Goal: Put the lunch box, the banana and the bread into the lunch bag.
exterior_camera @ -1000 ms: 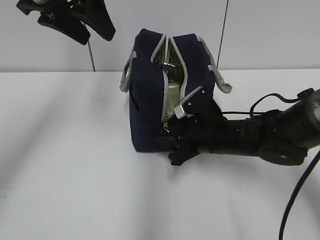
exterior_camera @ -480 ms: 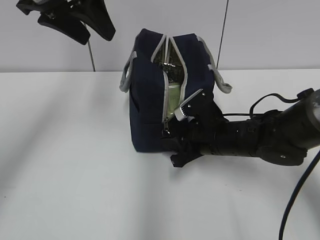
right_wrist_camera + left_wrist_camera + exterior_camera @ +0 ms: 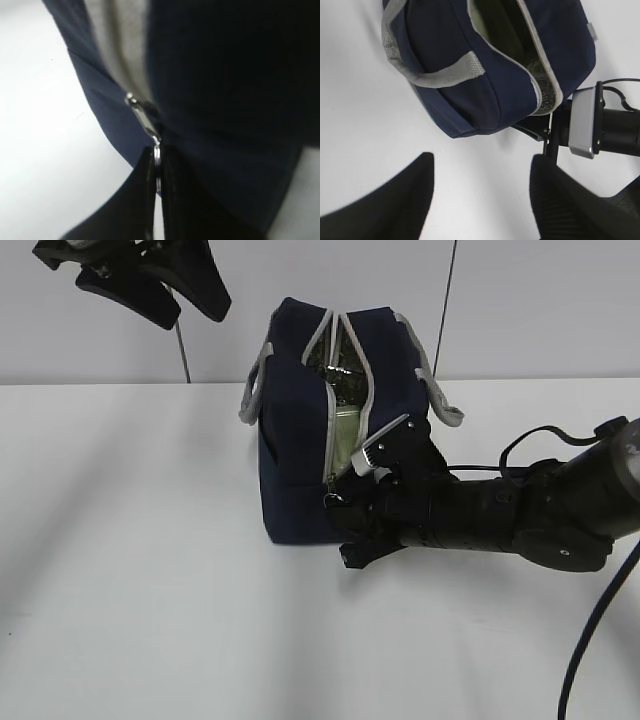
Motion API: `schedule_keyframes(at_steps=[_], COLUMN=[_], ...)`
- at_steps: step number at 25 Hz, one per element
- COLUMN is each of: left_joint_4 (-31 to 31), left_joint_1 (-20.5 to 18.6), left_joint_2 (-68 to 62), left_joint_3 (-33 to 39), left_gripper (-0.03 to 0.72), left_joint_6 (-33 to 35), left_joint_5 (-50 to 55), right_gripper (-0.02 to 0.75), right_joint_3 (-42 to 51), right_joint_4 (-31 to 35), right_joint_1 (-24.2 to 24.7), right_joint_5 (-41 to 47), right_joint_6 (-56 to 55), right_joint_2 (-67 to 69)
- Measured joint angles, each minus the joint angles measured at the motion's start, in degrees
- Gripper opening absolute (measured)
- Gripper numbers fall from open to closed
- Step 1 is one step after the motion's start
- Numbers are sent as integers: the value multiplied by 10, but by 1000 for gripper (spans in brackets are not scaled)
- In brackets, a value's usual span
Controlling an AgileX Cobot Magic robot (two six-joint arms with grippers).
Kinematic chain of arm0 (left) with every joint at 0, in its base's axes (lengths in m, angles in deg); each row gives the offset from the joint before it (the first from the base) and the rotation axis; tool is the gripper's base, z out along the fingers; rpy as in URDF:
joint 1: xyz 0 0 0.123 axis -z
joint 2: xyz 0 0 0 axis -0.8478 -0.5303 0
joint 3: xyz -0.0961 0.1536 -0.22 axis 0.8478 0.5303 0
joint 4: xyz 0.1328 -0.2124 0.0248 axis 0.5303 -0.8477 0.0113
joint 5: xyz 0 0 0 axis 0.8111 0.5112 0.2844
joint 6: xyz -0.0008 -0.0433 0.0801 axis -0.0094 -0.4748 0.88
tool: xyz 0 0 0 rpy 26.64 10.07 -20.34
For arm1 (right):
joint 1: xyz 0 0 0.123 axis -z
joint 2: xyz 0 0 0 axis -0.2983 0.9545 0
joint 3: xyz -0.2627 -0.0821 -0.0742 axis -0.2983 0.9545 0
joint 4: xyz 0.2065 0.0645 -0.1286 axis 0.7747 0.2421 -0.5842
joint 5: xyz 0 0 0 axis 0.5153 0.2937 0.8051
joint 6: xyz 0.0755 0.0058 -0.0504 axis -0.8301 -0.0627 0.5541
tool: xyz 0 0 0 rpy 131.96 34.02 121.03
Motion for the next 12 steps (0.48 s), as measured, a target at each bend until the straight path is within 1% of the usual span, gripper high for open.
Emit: schedule_keyframes(at_steps=[9,12], left_joint_4=[0,0], left_joint_1=[0,0], left_joint_2=[0,0], left_joint_3=[0,0], left_gripper=[424,424], left_joint_6=[0,0], left_joint_5=[0,0], right_gripper=[-16,-16], right_joint_3=[0,1], right_joint_4=[-6,-30], right_joint_1=[0,0], right_joint_5=[-2,3], right_joint_6=[1,-5], right_joint_2=[-16,-22])
